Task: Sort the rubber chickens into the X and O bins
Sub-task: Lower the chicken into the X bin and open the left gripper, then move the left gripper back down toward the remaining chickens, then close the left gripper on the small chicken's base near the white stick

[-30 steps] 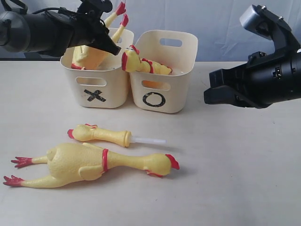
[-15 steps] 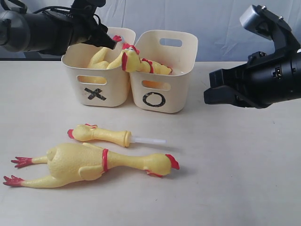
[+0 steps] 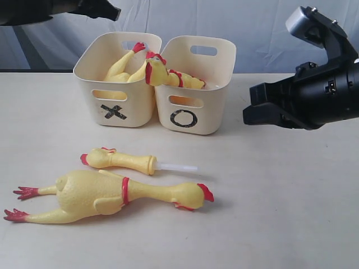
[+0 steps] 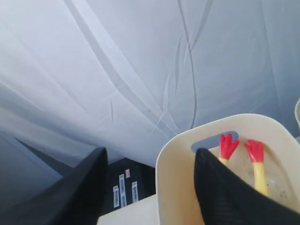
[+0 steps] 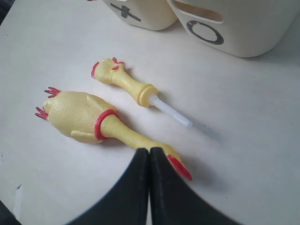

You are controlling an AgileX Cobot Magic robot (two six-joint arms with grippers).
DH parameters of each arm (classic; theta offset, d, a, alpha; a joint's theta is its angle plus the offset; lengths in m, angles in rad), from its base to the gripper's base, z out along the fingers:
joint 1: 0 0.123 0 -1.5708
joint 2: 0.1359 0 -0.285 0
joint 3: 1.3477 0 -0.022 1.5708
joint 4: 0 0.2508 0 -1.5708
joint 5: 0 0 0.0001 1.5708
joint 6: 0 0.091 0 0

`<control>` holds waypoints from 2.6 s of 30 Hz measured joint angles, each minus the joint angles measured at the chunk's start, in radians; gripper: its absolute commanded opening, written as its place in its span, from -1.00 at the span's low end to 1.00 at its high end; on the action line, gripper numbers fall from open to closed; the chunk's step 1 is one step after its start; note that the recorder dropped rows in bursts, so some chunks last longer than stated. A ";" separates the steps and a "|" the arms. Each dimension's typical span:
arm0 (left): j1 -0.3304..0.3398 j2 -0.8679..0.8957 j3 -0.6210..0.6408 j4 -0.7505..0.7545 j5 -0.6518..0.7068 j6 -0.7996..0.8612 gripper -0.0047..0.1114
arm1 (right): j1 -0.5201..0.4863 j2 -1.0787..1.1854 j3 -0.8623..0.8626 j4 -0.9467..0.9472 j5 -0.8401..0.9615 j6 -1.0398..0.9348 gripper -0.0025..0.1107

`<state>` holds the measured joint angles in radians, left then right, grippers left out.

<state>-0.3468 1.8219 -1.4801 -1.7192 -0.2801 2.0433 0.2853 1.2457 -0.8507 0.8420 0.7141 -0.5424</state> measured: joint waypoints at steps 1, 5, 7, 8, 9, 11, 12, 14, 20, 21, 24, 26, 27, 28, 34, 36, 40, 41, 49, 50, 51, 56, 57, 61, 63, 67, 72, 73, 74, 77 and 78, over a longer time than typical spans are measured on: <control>0.000 -0.023 0.021 -0.004 -0.004 0.021 0.00 | 0.000 0.000 0.000 0.000 -0.001 0.000 -0.97; 0.000 -0.085 0.099 -0.014 -0.008 0.054 0.00 | 0.000 0.000 0.000 0.000 -0.001 0.000 -0.97; 0.000 -0.103 0.145 -0.014 -0.008 0.054 0.00 | 0.000 0.000 0.000 0.000 -0.001 0.000 -0.97; 0.000 -0.111 0.170 -0.014 -0.008 0.054 -0.01 | 0.000 0.000 0.000 0.000 0.001 0.000 -0.97; 0.000 -0.120 0.198 -0.014 -0.008 0.054 -0.02 | 0.000 0.000 0.000 0.000 0.003 0.000 -0.97; 0.000 -0.140 0.249 -0.014 -0.008 0.054 -0.06 | 0.000 0.000 0.000 0.000 0.008 -0.003 -0.97; 0.000 -0.152 0.276 -0.014 -0.008 0.054 -0.08 | 0.000 0.000 0.000 0.000 0.009 -0.007 -0.97; 0.000 -0.178 0.321 -0.015 0.004 0.054 -0.09 | 0.000 0.000 0.000 0.000 0.011 -0.014 -0.97; 0.005 -0.282 0.451 -0.020 0.120 0.054 -0.10 | 0.000 0.000 0.000 0.000 0.014 -0.019 -0.97; 0.005 -0.300 0.471 -0.020 0.148 0.054 -0.12 | 0.000 0.000 0.000 0.000 0.014 -0.021 -0.97; 0.005 -0.350 0.526 -0.020 0.259 0.054 -0.26 | 0.000 0.000 0.000 0.000 0.016 -0.021 -0.97; 0.005 -0.376 0.564 0.002 0.351 0.054 -0.41 | 0.000 0.000 0.000 0.000 0.016 -0.021 -0.97; 0.005 -0.388 0.583 0.031 0.408 0.054 -0.47 | 0.000 0.000 0.000 0.000 0.017 -0.021 -0.97; 0.005 -0.397 0.600 0.076 0.470 0.054 -0.49 | 0.000 0.000 0.000 0.000 0.017 -0.024 -0.97; 0.005 -0.405 0.644 0.558 0.791 -0.122 -0.48 | 0.000 -0.004 0.000 0.000 0.018 -0.024 -0.97; 0.005 -0.396 0.649 0.733 0.823 -0.196 -0.37 | 0.000 -0.004 0.000 0.000 0.018 -0.024 -0.97; 0.005 -0.369 0.653 0.987 0.846 -0.272 -0.08 | 0.000 -0.004 0.000 0.000 0.018 -0.024 -0.97; 0.005 -0.360 0.653 1.004 0.845 -0.280 0.00 | 0.000 -0.004 0.000 0.000 0.018 -0.024 -0.97; 0.005 -0.284 0.653 1.035 0.757 -0.282 0.10 | 0.000 -0.004 0.000 0.000 0.018 -0.024 -0.97; 0.005 -0.273 0.653 1.029 0.745 -0.279 0.10 | 0.000 -0.004 0.000 0.000 0.018 -0.024 -0.97; 0.005 -0.262 0.653 1.015 0.729 -0.275 0.10 | 0.000 -0.004 0.000 0.000 0.018 -0.024 -0.97; 0.005 -0.204 0.637 0.961 0.712 -0.257 0.10 | 0.000 -0.004 0.000 0.000 0.018 -0.024 -0.97; 0.005 -0.193 0.628 0.944 0.714 -0.257 0.09 | 0.000 -0.004 0.000 0.000 0.018 -0.024 -0.97; 0.005 -0.155 0.587 0.903 0.726 -0.255 0.07 | 0.000 -0.004 0.000 0.000 0.018 -0.024 -0.97; 0.005 -0.136 0.560 0.899 0.746 -0.255 0.07 | 0.000 -0.004 0.000 0.000 0.018 -0.024 -0.97; 0.005 -0.095 0.514 0.889 0.797 -0.255 0.07 | 0.000 -0.004 0.000 0.000 0.018 -0.024 -0.97; 0.005 -0.041 0.476 0.889 0.824 -0.255 0.07 | 0.000 -0.004 0.000 0.008 0.018 -0.024 -0.97; 0.005 -0.030 0.467 0.889 0.831 -0.255 0.07 | 0.000 -0.004 0.000 0.008 0.018 -0.024 -0.97; 0.005 -0.019 0.459 0.889 0.839 -0.255 0.07 | 0.000 -0.004 0.000 0.009 0.018 -0.024 -0.97; 0.005 0.010 0.442 0.889 0.849 -0.255 0.07 | 0.000 -0.004 0.000 0.010 0.018 -0.024 -0.97; 0.005 0.018 0.436 0.889 0.849 -0.255 0.07 | 0.000 -0.004 0.000 0.010 0.018 -0.024 -0.97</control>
<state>-0.3418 1.8398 -1.0445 -0.8300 0.5688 1.7885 0.2853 1.2420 -0.8507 0.8521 0.7322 -0.5669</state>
